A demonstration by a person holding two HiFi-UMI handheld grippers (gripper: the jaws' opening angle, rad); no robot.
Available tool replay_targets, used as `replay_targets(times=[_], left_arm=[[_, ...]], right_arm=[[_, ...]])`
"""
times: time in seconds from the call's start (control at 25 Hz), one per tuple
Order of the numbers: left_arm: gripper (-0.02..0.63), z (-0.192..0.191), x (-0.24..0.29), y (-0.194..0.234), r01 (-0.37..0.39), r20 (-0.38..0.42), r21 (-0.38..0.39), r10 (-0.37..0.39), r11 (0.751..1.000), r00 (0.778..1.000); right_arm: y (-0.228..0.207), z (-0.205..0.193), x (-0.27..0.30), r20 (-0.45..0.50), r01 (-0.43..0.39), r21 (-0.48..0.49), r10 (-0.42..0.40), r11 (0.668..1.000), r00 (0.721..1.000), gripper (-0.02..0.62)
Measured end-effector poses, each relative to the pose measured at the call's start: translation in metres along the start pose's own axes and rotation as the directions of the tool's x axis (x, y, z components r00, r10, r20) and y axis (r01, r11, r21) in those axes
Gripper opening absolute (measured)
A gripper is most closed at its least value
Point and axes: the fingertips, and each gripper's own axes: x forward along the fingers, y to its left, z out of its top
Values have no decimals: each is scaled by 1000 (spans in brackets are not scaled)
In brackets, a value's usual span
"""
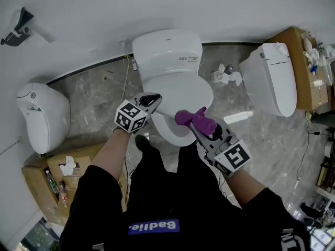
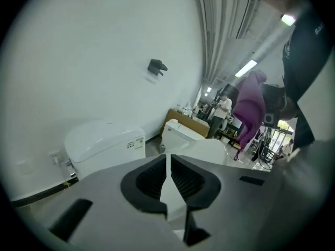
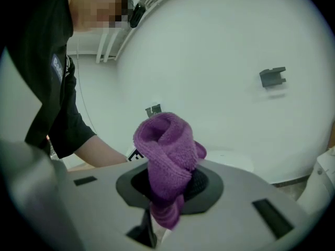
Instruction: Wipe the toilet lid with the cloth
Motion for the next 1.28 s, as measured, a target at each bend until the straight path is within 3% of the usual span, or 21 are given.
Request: replay_targets(times=[0.16, 0.32, 0.52, 0.76, 1.04, 1.28], left_arm=[[32, -37, 21, -28, 55, -77, 24, -53, 998, 996], [29, -82, 28, -44, 59, -128, -18, -61, 998, 990], [26, -102, 29, -38, -4, -53, -128, -2, 992, 999], [18, -105, 33, -15, -79, 8, -184, 82, 980, 997], [17, -125, 40, -30, -21, -9, -114, 21, 993, 1000], [17, -149, 44, -43, -21, -4, -112, 21, 993, 1000]], right_arm=[[-15, -11, 12, 1, -1, 9, 1, 1000, 1000, 83], [-34, -40, 21, -4, 22, 49, -22, 999, 1000, 83], [-52, -84, 56, -40, 12, 57, -9, 998, 999, 83], [-72, -129, 128, -118, -3, 51, 9, 999, 993, 83], [-80, -183, 224, -325, -107, -75, 77, 991, 943, 83], [-103, -228, 280, -433, -135, -149, 58, 980, 899, 83]])
